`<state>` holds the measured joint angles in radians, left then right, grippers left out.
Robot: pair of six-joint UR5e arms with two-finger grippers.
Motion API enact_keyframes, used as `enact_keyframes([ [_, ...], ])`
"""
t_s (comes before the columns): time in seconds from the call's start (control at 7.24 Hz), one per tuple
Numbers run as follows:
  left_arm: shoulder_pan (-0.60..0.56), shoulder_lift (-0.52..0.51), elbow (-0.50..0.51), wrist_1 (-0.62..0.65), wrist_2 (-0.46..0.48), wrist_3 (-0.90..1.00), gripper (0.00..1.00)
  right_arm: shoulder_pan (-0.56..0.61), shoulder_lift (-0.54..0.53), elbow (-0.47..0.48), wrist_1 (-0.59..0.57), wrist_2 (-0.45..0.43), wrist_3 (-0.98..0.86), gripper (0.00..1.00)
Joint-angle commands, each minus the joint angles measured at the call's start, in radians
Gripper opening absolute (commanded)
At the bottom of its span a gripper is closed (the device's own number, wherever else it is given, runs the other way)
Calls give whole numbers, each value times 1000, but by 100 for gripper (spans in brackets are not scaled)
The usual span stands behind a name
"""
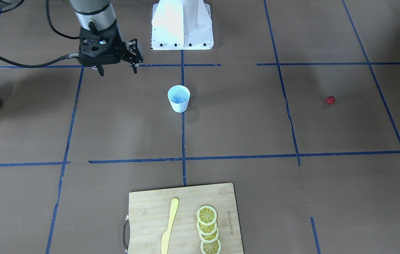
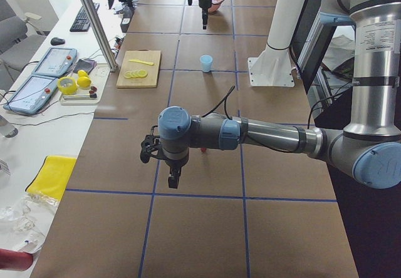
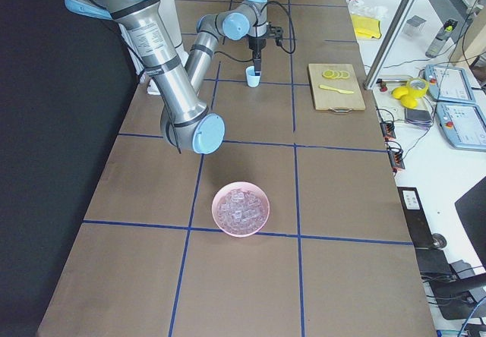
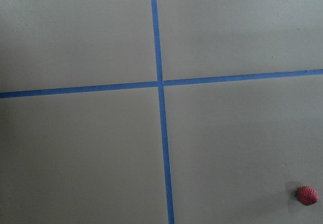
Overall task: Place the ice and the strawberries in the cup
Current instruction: 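Move the right gripper back to the pink ice bowl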
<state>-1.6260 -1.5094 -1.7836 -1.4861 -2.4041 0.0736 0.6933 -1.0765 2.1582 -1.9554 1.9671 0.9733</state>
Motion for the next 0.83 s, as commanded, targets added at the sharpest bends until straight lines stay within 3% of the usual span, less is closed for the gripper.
enact_keyframes([
  [0.0, 0, 2, -14, 1, 0, -2, 100, 113, -234, 107, 9, -1, -254, 100],
  [0.14, 0, 2, -17, 0, 0, -26, 100, 187, -335, 117, 48, 12, -375, 100],
  [0.41, 0, 2, -20, 0, -1, -26, 100, 352, -585, 89, 282, 132, -570, 100],
  [0.69, 0, 0, -20, 0, -1, -28, 100, 541, -703, -41, 404, 240, -837, 99],
])
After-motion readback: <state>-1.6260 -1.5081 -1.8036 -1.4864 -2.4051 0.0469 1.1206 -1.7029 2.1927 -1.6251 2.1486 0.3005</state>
